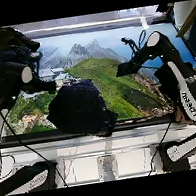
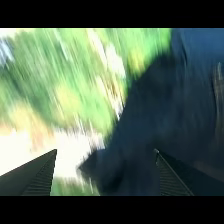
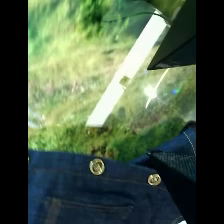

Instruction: Fold the clothes and pants, and hang the long-sleeved shirts on hangers.

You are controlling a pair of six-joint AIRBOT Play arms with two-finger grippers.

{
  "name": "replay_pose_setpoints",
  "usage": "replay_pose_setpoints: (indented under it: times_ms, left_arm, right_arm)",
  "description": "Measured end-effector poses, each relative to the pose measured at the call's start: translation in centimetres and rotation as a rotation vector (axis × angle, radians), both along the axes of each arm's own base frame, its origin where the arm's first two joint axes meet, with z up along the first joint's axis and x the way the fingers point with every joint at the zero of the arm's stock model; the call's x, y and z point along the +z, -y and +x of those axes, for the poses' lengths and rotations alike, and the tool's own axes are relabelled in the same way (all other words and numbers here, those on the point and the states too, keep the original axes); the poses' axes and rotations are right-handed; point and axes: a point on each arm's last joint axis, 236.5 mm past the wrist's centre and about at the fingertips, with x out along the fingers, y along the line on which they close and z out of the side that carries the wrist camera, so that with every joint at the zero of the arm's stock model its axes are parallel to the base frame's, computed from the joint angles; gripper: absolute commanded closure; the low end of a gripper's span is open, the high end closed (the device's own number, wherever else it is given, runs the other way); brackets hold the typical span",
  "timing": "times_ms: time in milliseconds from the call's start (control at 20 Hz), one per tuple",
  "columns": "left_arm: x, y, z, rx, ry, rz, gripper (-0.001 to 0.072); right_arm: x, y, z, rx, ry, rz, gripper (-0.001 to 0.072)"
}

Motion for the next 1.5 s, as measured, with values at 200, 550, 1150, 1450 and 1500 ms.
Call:
replay_pose_setpoints:
  times_ms: [200,550,1150,1450,1500]
  left_arm:
    - [0.1,-5.4,3.7,0.212,0.109,-0.113,0.0062]
    - [-9.0,-2.0,6.9,0.255,-0.105,-0.634,0.0128]
    - [-12.3,8.3,4.1,-0.165,-0.317,-0.982,0.0128]
    - [-10.0,7.2,1.9,-0.293,-0.349,-1.092,0.0131]
    - [-10.0,7.1,1.4,-0.306,-0.364,-1.094,0.0159]
  right_arm:
    - [-0.2,-0.8,-1.2,0.032,-0.031,-0.003,0.0163]
    - [0.2,-1.9,-0.5,-0.035,-0.038,0.037,0.0142]
    - [0.0,-4.4,-2.4,0.032,-0.065,0.02,0.0143]
    - [-0.5,-3.6,-3.2,0.054,-0.088,-0.028,0.0143]
    - [-0.5,-3.5,-3.3,0.055,-0.091,-0.03,0.0143]
